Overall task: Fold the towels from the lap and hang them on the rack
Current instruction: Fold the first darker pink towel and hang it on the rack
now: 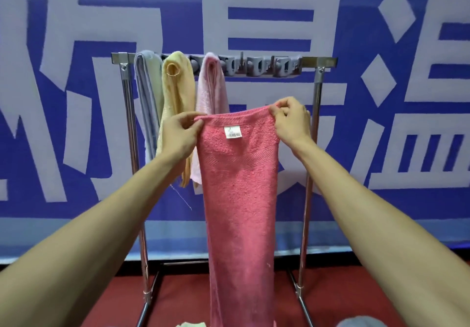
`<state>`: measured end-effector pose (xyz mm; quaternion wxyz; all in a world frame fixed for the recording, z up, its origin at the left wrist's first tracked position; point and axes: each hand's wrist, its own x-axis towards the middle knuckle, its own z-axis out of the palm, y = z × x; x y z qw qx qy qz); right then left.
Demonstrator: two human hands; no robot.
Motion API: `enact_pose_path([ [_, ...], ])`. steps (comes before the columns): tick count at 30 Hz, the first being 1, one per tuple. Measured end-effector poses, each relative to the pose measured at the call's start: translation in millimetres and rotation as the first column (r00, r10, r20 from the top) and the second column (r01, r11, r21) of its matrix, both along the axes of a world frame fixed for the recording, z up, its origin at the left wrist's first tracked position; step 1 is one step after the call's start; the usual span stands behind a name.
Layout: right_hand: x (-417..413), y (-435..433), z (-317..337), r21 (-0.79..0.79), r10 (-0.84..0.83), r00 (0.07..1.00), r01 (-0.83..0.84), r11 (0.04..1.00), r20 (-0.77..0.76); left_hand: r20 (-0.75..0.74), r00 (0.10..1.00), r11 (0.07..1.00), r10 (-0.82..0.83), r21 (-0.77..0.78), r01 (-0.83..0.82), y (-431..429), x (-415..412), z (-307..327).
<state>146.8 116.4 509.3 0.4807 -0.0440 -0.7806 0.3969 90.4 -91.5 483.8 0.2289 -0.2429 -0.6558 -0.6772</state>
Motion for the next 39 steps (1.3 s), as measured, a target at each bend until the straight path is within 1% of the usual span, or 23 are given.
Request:
enact_pose_path([
  [3, -6, 9, -26, 0.019, 0.0, 0.998, -0.001, 1.0, 0.07, 0.054, 0.998, 0.998, -0.038, -0.042, 0.04, 1, -6, -22],
  [6, -13, 17, -70, 0.076, -0.02, 0.969, 0.001, 0.997, 0.246, 0.166, 0.986, 0.994, -0.033, -0.095, 0.049, -1, -15, -59],
  [8, -16, 19, -106, 0.057, 0.009, 0.936, -0.031, 0.998, 0.352, 0.234, 0.971, 0.991, -0.043, -0.111, 0.07, -2, -18, -91],
  [12, -16, 19, -168, 0.008, 0.013, 0.907, -0.018, 1.0, 0.421, 0.356, 0.934, 0.99, -0.04, -0.113, 0.085, -1, -18, -162],
  [14, -15, 18, -195, -0.055, 0.07, 0.887, -0.05, 0.997, 0.456, 0.432, 0.9, 0.991, -0.055, -0.084, 0.101, -2, -16, -193],
  [16, -15, 17, -221, -0.187, 0.166, 0.853, -0.082, 0.979, 0.494, 0.495, 0.867, 0.991, -0.061, -0.076, 0.113, -5, -13, -222],
  [18, -15, 15, -243, -0.317, 0.266, 0.808, -0.104, 0.943, 0.526, 0.549, 0.835, 0.995, -0.03, -0.067, 0.079, -7, -10, -247],
  [19, -15, 14, -253, -0.382, 0.317, 0.783, -0.11, 0.917, 0.535, 0.573, 0.819, 0.998, -0.02, -0.038, 0.051, -7, -9, -254],
  [21, -14, 10, -265, -0.536, 0.421, 0.758, -0.112, 0.837, 0.498, 0.593, 0.804, 0.997, -0.039, 0.071, -0.004, -4, -6, -256],
  [22, -14, 6, -266, -0.614, 0.462, 0.765, -0.112, 0.781, 0.448, 0.58, 0.813, 0.993, -0.056, 0.116, -0.015, -2, -4, -251],
  [24, -12, -1, -260, -0.718, 0.504, 0.795, -0.129, 0.684, 0.338, 0.557, 0.824, 0.986, -0.102, 0.165, 0.01, 1, 2, -243],
  [25, -11, -4, -255, -0.742, 0.513, 0.806, -0.146, 0.655, 0.294, 0.562, 0.815, 0.981, -0.139, 0.189, 0.037, 1, 5, -240],
  [26, -10, -7, -250, -0.763, 0.53, 0.808, -0.167, 0.624, 0.257, 0.582, 0.792, 0.974, -0.182, 0.22, 0.062, 1, 9, -239],
  [28, -6, -14, -246, -0.814, 0.589, 0.778, -0.188, 0.55, 0.219, 0.642, 0.721, 0.952, -0.262, 0.293, 0.085, 0, 16, -239],
  [30, 0, -19, -248, -0.853, 0.638, 0.742, -0.182, 0.489, 0.207, 0.681, 0.661, 0.927, -0.316, 0.369, 0.062, 2, 22, -237],
  [31, 3, -22, -249, -0.855, 0.651, 0.728, -0.182, 0.485, 0.214, 0.689, 0.646, 0.915, -0.328, 0.401, 0.037, 3, 25, -237],
  [32, 5, -25, -249, -0.844, 0.656, 0.719, -0.187, 0.502, 0.231, 0.692, 0.645, 0.908, -0.326, 0.419, 0.009, 3, 27, -237],
  [35, 9, -35, -250, -0.781, 0.645, 0.706, -0.211, 0.587, 0.294, 0.661, 0.703, 0.907, -0.262, 0.417, -0.054, 2, 31, -241],
  [37, 12, -44, -251, -0.786, 0.656, 0.699, -0.22, 0.577, 0.285, 0.637, 0.743, 0.921, -0.207, 0.383, -0.072, 4, 34, -242],
  [39, 14, -53, -253, -0.818, 0.675, 0.699, -0.233, 0.526, 0.235, 0.613, 0.78, 0.941, -0.127, 0.323, -0.1, 9, 37, -242],
])
